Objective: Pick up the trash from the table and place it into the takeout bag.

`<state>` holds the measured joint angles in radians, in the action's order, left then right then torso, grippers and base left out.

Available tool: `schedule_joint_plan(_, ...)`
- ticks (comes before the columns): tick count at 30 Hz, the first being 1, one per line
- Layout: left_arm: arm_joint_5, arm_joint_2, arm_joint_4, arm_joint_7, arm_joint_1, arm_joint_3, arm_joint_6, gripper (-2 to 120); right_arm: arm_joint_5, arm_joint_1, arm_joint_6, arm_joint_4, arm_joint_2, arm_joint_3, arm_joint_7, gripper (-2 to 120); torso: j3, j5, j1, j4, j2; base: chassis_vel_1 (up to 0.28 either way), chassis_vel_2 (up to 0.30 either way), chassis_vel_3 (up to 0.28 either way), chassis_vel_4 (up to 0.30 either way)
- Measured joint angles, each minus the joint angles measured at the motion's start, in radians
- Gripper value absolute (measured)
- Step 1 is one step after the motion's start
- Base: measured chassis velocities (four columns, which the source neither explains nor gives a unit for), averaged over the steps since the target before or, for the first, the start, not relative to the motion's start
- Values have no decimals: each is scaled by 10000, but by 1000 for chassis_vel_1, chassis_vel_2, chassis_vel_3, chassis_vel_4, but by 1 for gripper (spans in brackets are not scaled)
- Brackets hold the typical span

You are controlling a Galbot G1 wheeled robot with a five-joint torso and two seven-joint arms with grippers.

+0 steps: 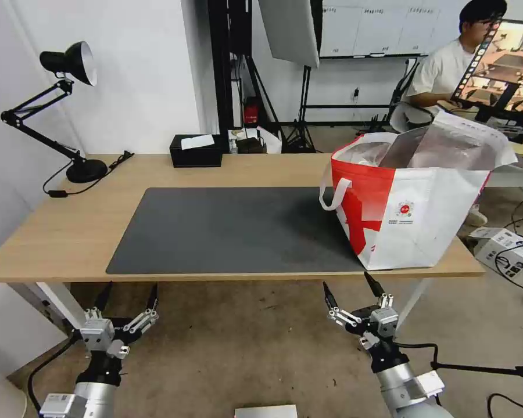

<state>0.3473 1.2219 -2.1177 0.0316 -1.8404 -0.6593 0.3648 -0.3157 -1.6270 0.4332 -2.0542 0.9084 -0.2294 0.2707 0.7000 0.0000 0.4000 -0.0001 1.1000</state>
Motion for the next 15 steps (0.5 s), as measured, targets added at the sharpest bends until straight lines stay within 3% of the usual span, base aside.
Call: schedule_joint_plan(15,22,-13,4,9,18,10,-18,100,0,0,0,0,0,0,0,100,0,0,1,1,0,0,0,0,0)
